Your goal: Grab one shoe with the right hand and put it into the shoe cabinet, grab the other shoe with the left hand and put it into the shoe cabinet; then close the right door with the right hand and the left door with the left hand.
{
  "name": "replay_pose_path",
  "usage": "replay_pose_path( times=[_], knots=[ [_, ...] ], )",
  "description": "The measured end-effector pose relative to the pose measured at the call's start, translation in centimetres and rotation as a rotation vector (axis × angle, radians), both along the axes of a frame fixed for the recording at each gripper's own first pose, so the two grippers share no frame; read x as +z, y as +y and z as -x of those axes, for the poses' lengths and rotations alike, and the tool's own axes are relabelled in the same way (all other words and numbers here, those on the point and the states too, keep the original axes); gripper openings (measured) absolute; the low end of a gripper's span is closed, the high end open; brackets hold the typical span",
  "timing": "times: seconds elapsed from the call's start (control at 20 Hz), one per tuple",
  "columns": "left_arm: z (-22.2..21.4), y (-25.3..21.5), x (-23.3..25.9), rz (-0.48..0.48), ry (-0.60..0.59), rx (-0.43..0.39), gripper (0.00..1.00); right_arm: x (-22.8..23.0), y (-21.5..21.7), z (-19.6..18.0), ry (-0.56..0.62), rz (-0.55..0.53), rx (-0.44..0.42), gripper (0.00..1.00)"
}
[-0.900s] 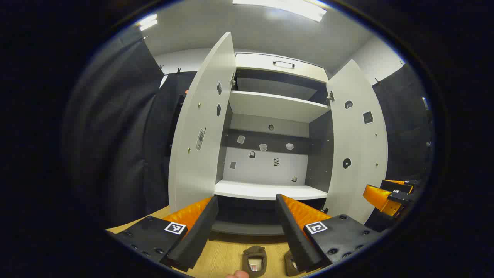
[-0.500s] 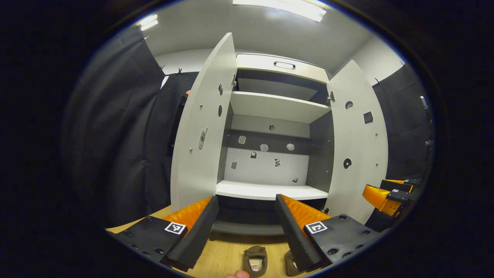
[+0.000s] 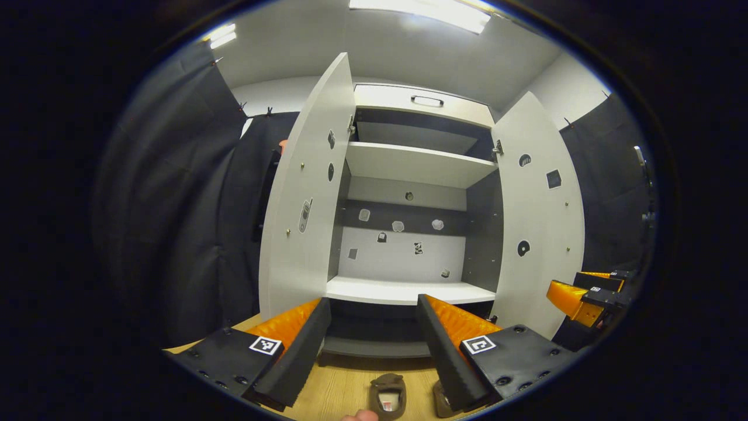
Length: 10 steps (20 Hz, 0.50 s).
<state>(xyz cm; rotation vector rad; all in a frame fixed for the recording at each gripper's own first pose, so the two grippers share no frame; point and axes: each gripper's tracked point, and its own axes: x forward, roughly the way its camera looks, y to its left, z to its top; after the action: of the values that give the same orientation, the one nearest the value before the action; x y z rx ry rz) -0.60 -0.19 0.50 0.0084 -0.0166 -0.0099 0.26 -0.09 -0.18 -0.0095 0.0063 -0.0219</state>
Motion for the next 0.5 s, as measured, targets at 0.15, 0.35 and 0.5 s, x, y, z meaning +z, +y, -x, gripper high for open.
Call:
replay_pose_path(
  times=[0.15, 0.35, 0.5],
  knots=[
    [0.0, 0.2, 0.2, -0.002, -0.003, 0.002, 0.96, -0.1, 0.3, -0.5, 0.000, 0.003, 0.010, 0.94],
    [0.2, 0.4, 0.5, -0.017, -0.011, 0.007, 0.96, -1.5, 1.4, -1.5, 0.027, 0.009, 0.034, 0.94],
    [0.4, 0.4, 0.5, -0.019, -0.010, 0.006, 0.96, -3.4, 2.0, -2.6, 0.062, 0.029, 0.047, 0.94]
  ],
)
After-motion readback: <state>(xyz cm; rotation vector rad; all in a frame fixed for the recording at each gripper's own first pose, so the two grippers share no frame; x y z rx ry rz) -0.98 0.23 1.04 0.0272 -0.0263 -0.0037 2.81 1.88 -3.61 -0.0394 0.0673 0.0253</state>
